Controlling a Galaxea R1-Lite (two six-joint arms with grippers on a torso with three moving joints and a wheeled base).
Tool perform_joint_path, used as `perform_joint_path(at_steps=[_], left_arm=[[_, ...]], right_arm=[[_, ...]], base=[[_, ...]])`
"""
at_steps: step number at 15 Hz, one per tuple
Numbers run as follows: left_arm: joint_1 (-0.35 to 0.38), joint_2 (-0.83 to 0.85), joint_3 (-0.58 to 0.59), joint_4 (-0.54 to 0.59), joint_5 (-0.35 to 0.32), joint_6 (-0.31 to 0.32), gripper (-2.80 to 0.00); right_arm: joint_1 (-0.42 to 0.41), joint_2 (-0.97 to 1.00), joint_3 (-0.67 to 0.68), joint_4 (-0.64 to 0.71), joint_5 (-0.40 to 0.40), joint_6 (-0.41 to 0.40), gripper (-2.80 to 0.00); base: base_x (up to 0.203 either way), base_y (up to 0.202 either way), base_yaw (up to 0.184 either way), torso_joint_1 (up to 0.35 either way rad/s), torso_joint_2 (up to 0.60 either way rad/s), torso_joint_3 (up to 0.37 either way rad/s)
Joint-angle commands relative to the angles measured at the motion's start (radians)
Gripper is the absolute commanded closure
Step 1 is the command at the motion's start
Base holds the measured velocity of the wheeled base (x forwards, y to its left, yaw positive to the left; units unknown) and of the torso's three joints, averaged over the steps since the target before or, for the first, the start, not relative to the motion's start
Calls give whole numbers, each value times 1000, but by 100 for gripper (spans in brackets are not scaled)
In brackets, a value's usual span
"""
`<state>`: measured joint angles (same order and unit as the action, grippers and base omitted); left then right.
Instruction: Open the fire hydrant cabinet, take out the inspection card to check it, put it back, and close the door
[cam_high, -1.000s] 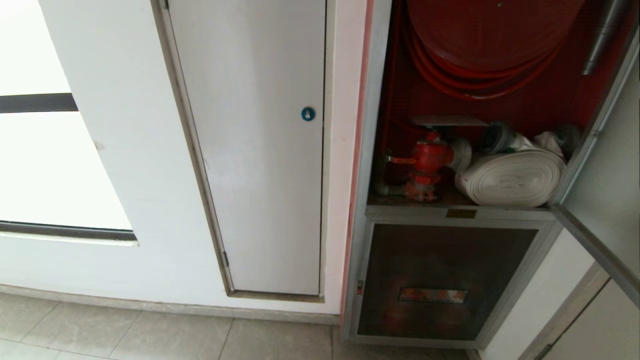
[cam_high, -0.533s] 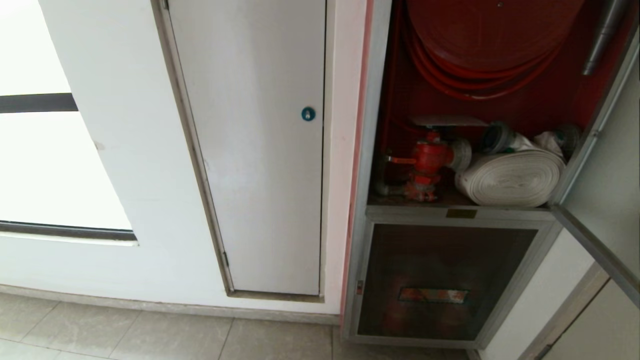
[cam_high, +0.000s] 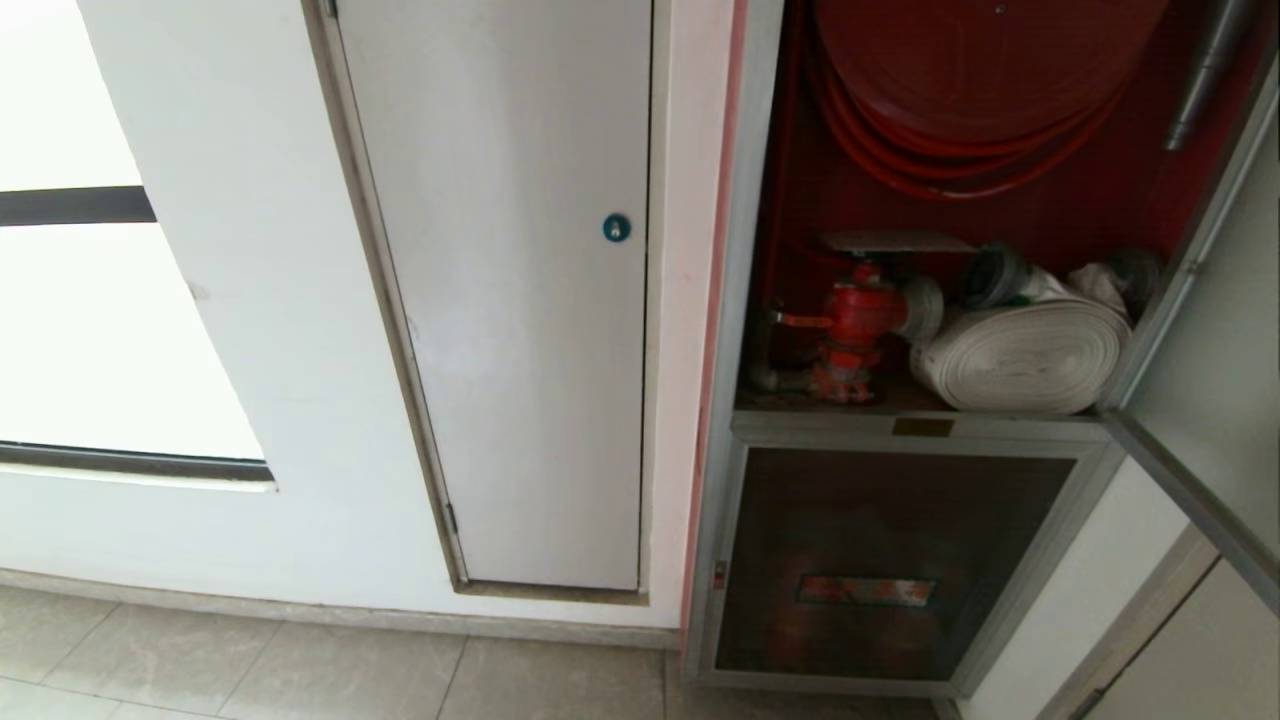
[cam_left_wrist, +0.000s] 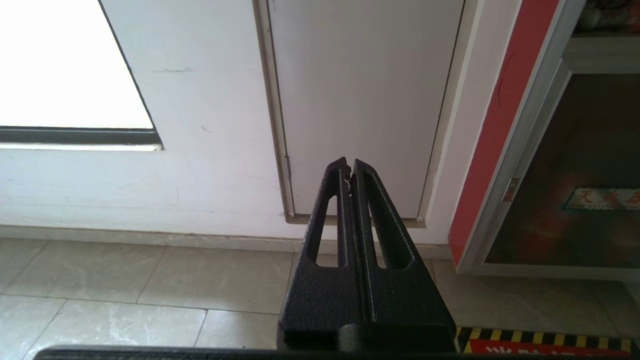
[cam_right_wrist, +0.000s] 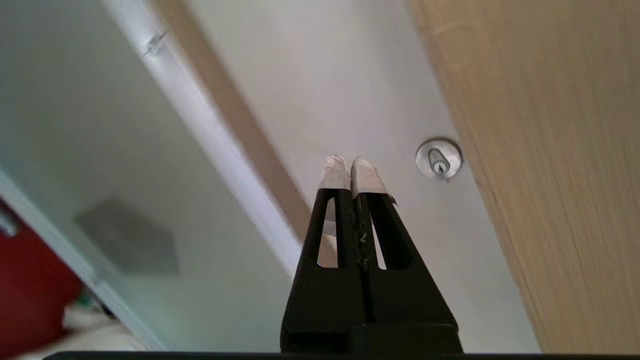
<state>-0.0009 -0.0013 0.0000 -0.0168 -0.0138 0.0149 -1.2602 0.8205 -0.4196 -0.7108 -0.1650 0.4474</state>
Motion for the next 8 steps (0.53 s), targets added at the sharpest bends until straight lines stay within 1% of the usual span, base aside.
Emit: perform_joint_path(at_steps=[1, 3, 5, 6, 8], left_arm=[[1, 0, 6, 0, 0, 0, 0], [-1, 0, 6, 0, 0, 0, 0], [0, 0, 6, 0, 0, 0, 0], [1, 0, 6, 0, 0, 0, 0], [0, 0, 6, 0, 0, 0, 0]], right_arm=[[-60, 53, 4, -19, 40, 24, 0], [-92, 107, -3, -56, 61, 27, 0], [-122, 169, -12, -152, 86, 28, 0], [-134, 186, -26, -176, 92, 28, 0], [-144, 236, -77, -184, 99, 28, 0]], base=[[0, 0, 0, 0, 0, 0], [0, 0, 0, 0, 0, 0], [0, 0, 0, 0, 0, 0], [0, 0, 0, 0, 0, 0], [0, 0, 0, 0, 0, 0]])
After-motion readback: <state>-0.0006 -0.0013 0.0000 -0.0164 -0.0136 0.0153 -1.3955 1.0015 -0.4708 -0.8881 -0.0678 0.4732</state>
